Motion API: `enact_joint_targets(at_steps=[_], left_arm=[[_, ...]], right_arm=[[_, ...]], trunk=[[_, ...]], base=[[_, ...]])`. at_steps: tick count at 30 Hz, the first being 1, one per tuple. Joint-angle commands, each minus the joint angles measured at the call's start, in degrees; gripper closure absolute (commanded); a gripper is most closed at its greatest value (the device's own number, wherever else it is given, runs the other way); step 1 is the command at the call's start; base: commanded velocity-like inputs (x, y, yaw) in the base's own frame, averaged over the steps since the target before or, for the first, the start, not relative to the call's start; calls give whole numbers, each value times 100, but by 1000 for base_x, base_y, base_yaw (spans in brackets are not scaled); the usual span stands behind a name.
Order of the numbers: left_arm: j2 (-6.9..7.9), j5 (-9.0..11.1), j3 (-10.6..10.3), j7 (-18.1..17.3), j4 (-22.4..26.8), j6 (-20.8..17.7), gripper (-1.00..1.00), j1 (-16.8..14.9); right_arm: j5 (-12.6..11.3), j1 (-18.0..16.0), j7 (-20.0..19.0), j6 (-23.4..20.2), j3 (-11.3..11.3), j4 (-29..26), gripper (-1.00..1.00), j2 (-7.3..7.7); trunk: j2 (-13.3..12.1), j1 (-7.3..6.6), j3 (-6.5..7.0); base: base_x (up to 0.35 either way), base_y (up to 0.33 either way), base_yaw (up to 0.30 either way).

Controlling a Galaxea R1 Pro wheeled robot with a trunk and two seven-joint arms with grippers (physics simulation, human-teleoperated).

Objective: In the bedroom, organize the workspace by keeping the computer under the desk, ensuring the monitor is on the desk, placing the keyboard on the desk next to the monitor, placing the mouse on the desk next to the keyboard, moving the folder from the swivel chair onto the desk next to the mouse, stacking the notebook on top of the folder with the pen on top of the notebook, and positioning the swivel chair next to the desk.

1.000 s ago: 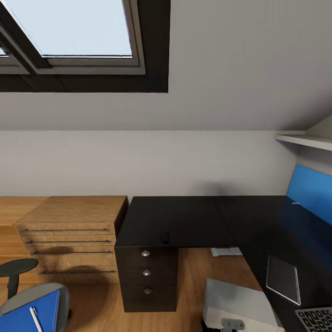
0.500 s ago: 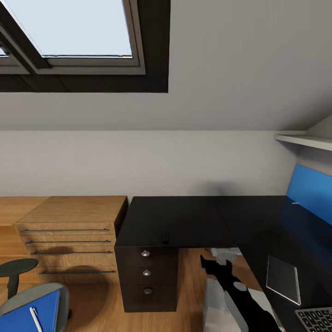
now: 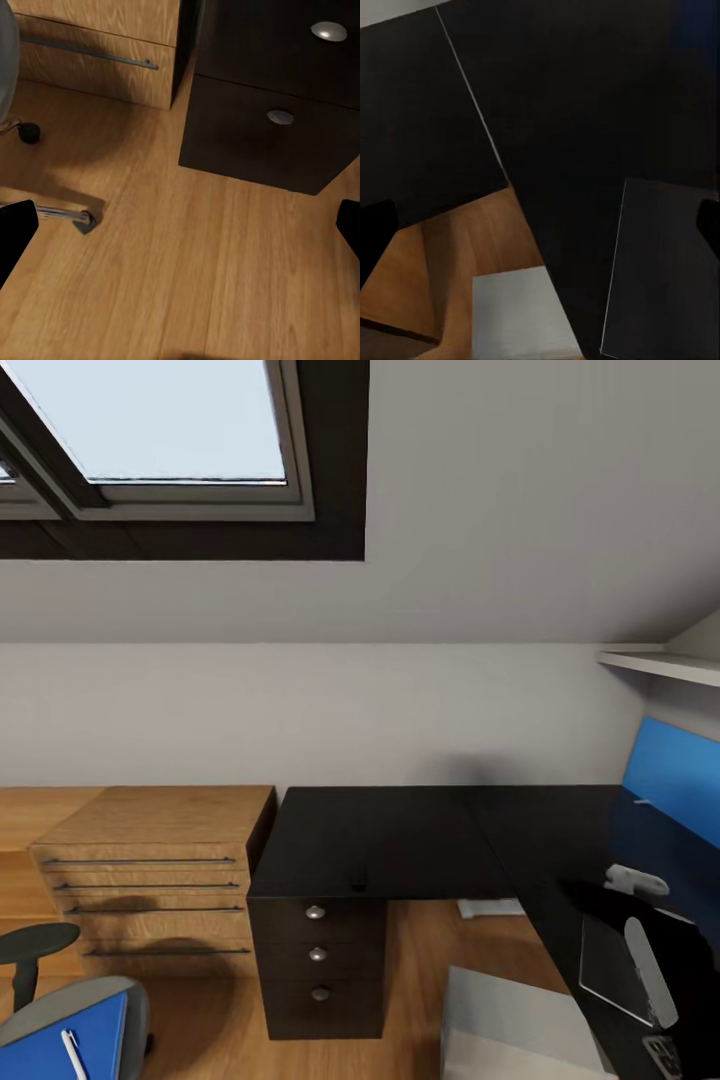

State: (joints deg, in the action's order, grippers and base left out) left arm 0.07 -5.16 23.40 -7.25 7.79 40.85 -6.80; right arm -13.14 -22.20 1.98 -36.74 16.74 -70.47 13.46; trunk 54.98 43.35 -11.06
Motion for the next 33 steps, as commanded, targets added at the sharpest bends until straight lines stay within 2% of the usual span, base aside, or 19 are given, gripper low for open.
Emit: enact_joint_targets(at_steps=[1,2,8,13,18,26,33], left_arm=[[-1,-54,51,-20,-5,29,-100,-6],[-2,-49,51,-21,-4,44,-100,-4],[9,-46,51,-20,-2,54,-100,-5],[10,-46,51,-17,-4,55,-100,-5],[15,-46,51,-14,-3,54,-100,-4],[18,-46,51,-28,-1,56,-100,-3],[19,-46,51,-34,0,63,-100,-2]], right_arm=[[-42,-4,-24,-26,32,80,-100,61],[-36,-4,-68,-26,63,244,-100,157],[-31,-4,-69,-34,91,541,-100,390],[-10,-4,-59,-42,93,764,-100,424],[2,-4,-70,-51,112,986,-100,529],[4,-4,-95,-31,273,1526,-100,662],[4,-4,-101,-15,293,1755,-100,691]], trunk=[[5,2,-8],[5,2,-8],[5,2,-8],[5,2,-8],[5,2,-8],[5,2,-8],[5,2,-8]], base=[[178,-65,0],[237,-132,0],[83,-45,0],[6,-3,0],[80,-27,0],[117,-68,0],[147,-6,0]])
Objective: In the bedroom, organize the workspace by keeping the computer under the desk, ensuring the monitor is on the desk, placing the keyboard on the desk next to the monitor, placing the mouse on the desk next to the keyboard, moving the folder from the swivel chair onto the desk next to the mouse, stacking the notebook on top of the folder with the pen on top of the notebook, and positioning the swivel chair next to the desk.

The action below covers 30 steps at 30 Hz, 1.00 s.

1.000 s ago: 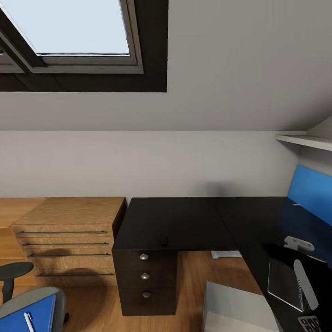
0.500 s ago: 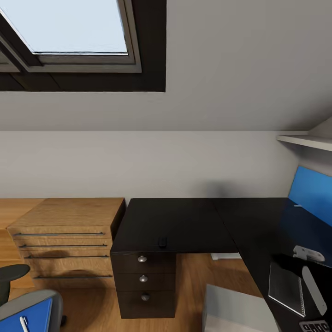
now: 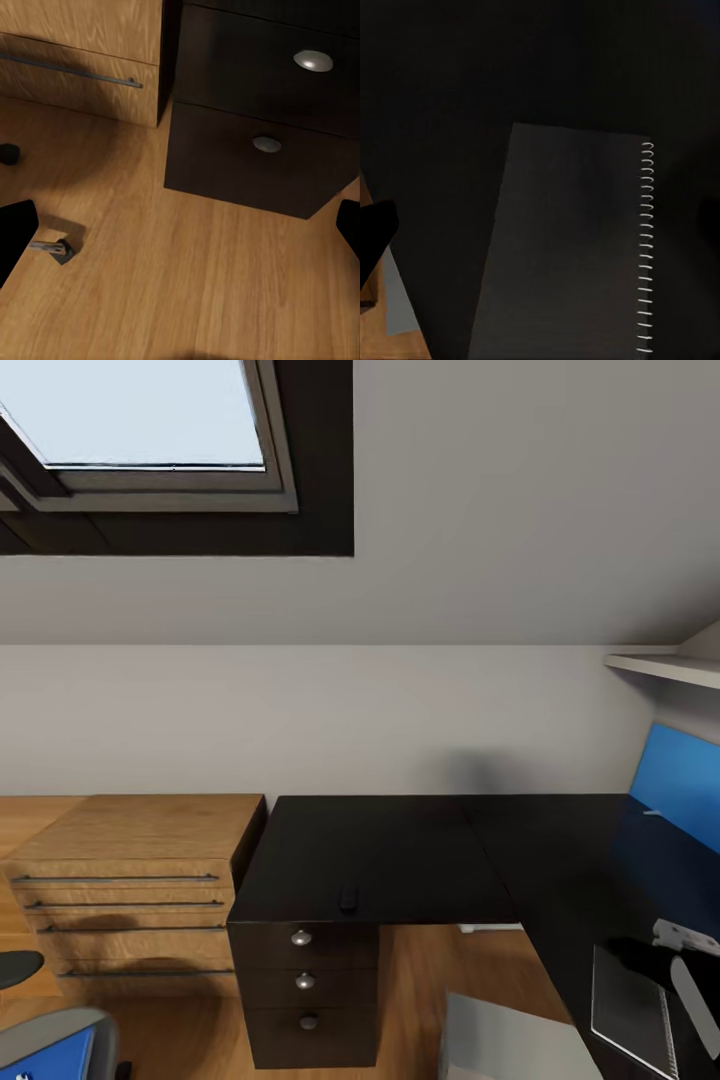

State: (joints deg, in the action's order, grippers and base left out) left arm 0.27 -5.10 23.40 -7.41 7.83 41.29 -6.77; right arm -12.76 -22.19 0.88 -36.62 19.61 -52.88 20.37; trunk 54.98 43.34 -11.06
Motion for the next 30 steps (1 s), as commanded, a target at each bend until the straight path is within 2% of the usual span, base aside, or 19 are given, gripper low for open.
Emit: enact_joint_targets(at_steps=[1,9,15,22,30], left_arm=[[0,-52,51,-20,-6,19,-100,-3],[0,-47,59,-14,-3,11,-100,-8],[0,-44,59,-8,-3,11,-100,-8],[0,-44,60,-6,-7,11,-100,-8],[1,-43,60,-26,5,22,-100,-9]], right_arm=[[-33,-4,9,2,8,92,-100,1],[-33,-4,4,442,16,748,-100,19],[-36,-4,-3,528,16,928,-100,63],[-57,-4,-97,889,38,1383,-100,148],[-68,-4,-205,1109,42,1646,-100,160]], trunk=[[5,3,-8],[5,3,-8],[5,3,-8],[5,3,-8],[5,3,-8]], base=[[237,-1,0],[72,0,0],[4,0,0],[0,0,0],[0,0,0]])
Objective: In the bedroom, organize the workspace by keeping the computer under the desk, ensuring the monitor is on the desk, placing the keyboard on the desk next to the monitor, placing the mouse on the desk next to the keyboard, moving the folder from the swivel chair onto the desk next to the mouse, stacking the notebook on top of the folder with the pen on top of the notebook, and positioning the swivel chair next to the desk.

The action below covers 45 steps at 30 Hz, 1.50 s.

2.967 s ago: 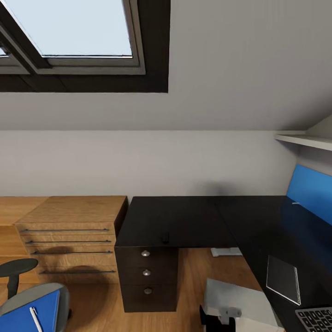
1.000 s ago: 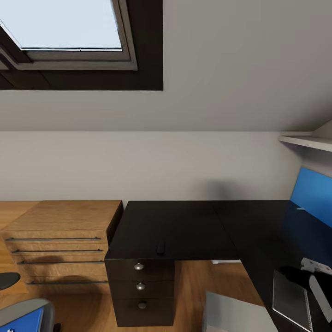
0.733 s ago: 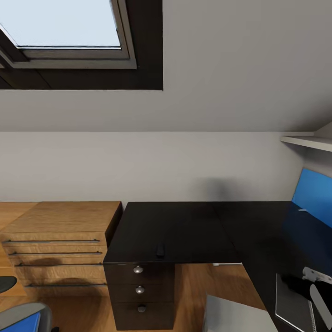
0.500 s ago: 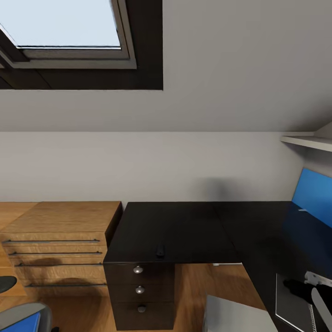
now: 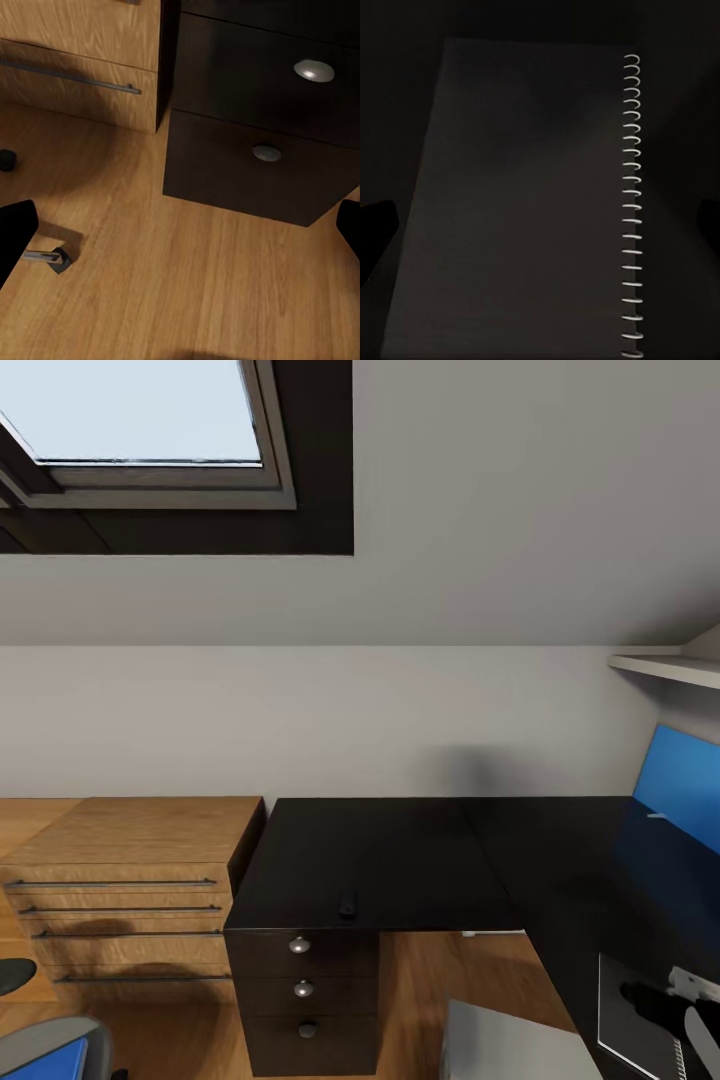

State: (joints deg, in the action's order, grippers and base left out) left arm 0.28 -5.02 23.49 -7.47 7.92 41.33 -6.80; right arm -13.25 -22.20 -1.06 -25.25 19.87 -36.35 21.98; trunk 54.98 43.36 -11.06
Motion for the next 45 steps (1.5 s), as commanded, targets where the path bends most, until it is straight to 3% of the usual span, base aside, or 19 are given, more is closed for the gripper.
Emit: enact_joint_targets(at_steps=[1,8,45], left_arm=[[-1,-51,52,-19,-2,20,-100,-5],[-2,-51,58,-10,7,16,-100,-5],[-2,-51,59,8,8,9,-100,-5]], right_arm=[[-19,-4,-12,-11,17,6,-100,-3],[-27,-4,-25,57,17,70,-100,-9],[-34,-4,-26,89,22,172,-100,1]], trunk=[[6,1,-8],[6,1,-8],[1490,813,-672]], base=[[0,0,0],[0,0,0],[0,0,0]])
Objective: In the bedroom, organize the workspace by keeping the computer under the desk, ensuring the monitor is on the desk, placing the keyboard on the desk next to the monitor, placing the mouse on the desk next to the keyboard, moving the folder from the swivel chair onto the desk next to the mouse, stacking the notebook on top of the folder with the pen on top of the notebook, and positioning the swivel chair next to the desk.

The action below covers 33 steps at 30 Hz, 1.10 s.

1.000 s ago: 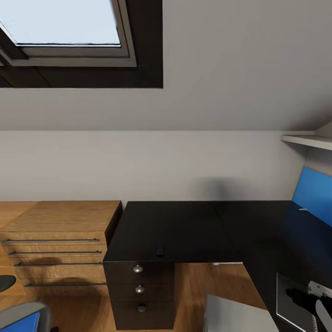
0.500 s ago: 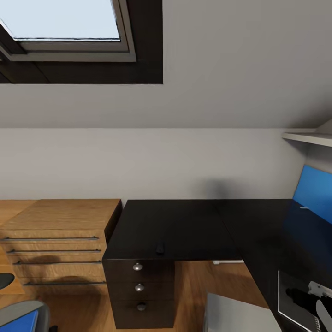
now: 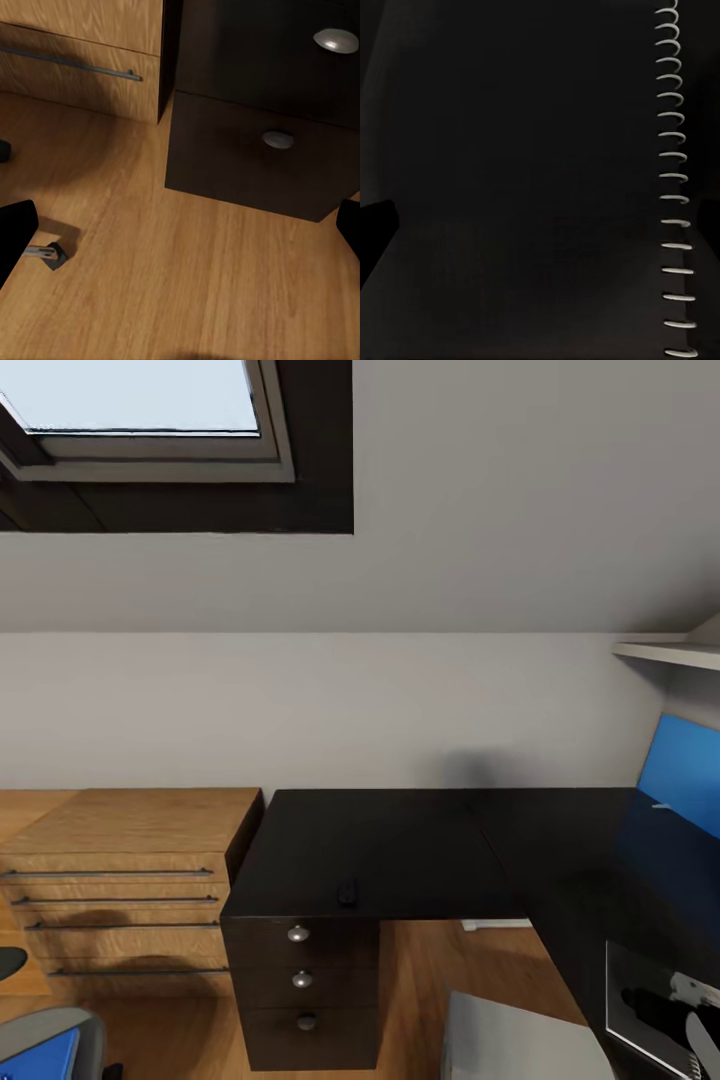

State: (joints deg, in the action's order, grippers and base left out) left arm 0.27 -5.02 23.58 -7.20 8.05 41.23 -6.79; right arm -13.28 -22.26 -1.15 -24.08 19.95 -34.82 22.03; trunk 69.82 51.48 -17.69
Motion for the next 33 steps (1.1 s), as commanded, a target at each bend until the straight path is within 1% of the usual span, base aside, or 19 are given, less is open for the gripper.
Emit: enact_joint_targets(at_steps=[1,12,30,31,33], left_arm=[[0,-52,50,-19,-5,17,-100,-5],[0,-52,50,-17,-5,16,-100,-5],[0,-52,59,-12,-5,16,-100,-6],[0,-52,59,-11,-5,16,-100,-6],[0,-52,59,-10,-5,16,-100,-5]], right_arm=[[-33,3,-17,-4,15,46,-100,3],[-35,3,-17,52,18,97,-100,69],[-47,3,-26,56,7,99,-100,67],[-42,3,-63,55,5,100,-100,66],[-17,3,-311,56,2,99,-100,65]], trunk=[[5,2,-9],[5,2,-9],[5,2,-9],[5,2,-9],[5,2,-9]], base=[[0,0,0],[0,0,0],[0,0,0],[0,0,0],[0,0,0]])
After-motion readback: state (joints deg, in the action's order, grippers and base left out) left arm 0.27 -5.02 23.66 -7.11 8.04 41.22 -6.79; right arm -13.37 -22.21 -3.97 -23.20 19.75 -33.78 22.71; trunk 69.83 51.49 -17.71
